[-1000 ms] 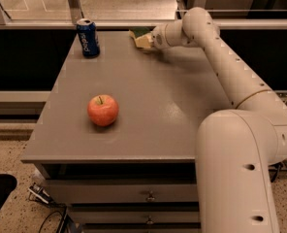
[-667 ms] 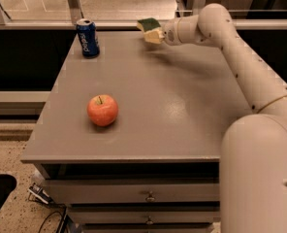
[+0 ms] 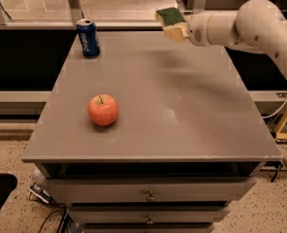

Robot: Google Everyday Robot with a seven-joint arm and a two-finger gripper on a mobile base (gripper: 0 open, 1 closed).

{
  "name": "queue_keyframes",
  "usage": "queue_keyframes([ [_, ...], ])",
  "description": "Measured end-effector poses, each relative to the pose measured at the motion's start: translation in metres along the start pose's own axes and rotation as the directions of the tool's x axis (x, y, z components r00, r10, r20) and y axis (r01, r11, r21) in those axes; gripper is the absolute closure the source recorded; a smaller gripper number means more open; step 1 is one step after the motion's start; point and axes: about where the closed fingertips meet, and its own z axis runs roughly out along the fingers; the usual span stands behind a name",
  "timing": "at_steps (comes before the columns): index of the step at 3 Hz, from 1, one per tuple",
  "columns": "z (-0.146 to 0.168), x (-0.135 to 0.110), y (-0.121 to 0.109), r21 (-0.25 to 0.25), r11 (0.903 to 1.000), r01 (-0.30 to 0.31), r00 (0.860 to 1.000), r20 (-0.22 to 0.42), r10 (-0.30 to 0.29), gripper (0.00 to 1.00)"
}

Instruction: Move sponge near apple

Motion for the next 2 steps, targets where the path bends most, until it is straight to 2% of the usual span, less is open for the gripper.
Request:
queue_keyframes([
  [1, -0.056, -0.013, 0.033, 0.051, 0.9982, 0.031, 0.999, -0.018, -0.03, 1.0],
  [2, -0.083, 0.006, 0.09, 0.044, 0.9981, 0.043, 0.996, -0.078, -0.04, 1.0],
])
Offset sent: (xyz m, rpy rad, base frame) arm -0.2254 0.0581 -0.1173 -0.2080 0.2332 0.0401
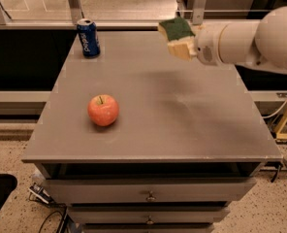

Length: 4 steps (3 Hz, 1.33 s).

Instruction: Move sponge near apple

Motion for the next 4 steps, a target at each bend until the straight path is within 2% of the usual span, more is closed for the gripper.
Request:
queue_keyframes([
  [1, -0.002, 0.057, 0.063, -0.095, 0.9952, -0.026, 0.998, -0.066, 0.02, 1.0],
  [2, 0.0, 0.122, 0.121, -0.209, 0.9761, -0.059, 0.995, -0.089, 0.041, 1.0],
  [3, 0.0, 0.128, 0.128, -0.22, 0.9741, -0.05, 0.995, -0.093, 0.03, 0.82],
  [4, 0.0, 0.128, 0.128, -0.22, 0.9741, -0.05, 0.995, -0.093, 0.03, 0.58],
])
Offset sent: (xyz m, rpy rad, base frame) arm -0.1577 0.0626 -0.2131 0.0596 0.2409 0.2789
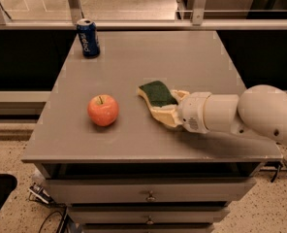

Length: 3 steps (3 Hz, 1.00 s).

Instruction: Move sponge near apple

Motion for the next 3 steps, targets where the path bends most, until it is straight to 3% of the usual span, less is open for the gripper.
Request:
queue_keyframes([
  [2, 0.0, -0.0002, 0.0001, 0.0, 1.0, 0.0, 1.0, 0.0, 0.0, 0.11],
  [3, -0.0004, -0.0011, 0.0001, 0.0, 1.0, 0.0, 1.0, 0.0, 0.0, 0.0],
])
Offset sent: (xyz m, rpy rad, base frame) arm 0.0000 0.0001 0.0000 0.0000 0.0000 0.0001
